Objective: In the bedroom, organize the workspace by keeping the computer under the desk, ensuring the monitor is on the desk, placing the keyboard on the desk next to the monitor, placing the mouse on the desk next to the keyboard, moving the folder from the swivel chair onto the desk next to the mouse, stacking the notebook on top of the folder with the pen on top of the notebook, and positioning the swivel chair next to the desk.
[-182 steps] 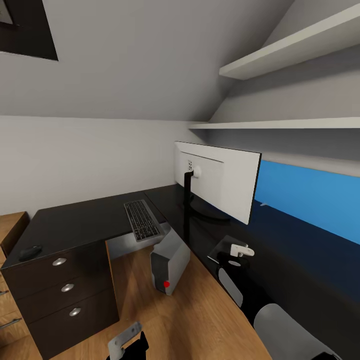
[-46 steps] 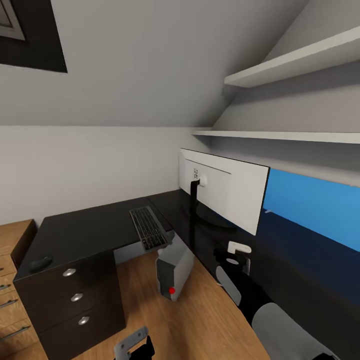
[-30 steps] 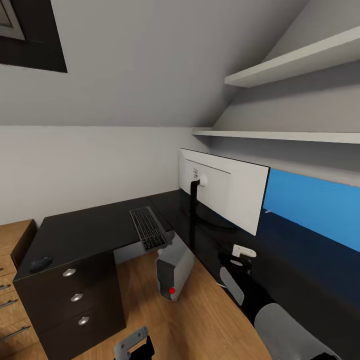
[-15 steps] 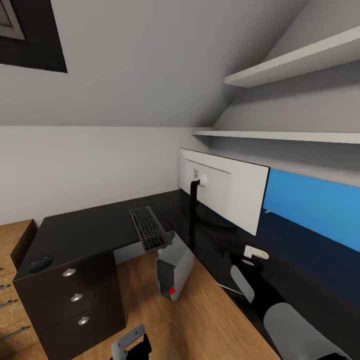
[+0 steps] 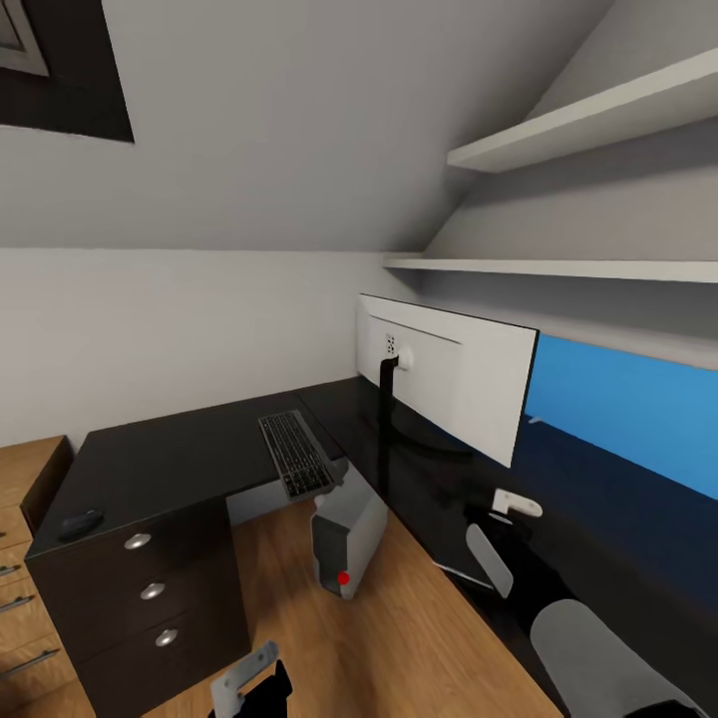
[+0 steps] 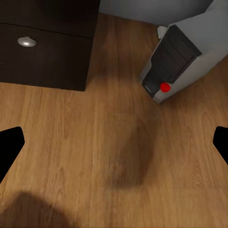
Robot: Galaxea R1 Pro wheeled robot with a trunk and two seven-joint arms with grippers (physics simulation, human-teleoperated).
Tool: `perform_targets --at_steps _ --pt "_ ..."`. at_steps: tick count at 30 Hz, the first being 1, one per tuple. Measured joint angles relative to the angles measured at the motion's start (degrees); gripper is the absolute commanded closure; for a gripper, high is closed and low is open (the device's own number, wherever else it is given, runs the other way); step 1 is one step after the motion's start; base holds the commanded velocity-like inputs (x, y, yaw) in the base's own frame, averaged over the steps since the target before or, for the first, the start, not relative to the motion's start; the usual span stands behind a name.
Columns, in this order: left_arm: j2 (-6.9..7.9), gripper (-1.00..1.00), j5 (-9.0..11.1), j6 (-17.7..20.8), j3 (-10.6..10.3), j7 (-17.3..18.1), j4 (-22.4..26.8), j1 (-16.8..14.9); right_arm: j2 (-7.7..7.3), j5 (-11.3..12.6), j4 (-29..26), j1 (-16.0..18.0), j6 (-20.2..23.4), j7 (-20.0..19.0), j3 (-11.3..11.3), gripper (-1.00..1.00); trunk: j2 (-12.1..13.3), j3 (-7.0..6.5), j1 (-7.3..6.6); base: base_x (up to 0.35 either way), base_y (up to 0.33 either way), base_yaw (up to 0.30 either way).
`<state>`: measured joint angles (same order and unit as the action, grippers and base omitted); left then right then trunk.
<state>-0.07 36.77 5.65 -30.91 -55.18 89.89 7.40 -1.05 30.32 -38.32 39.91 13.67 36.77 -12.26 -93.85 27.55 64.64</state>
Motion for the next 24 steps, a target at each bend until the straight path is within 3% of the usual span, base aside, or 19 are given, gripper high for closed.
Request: perform_targets --at_steps 24 --pt "-0.01 -1.00 0.0 0.0 0.1 0.0 0.0 0.0 0.31 0.1 0.0 0.0 0.2 0.0 0.2 -1.00 -8.8 3.96 4.84 0.000 0.000 0.000"
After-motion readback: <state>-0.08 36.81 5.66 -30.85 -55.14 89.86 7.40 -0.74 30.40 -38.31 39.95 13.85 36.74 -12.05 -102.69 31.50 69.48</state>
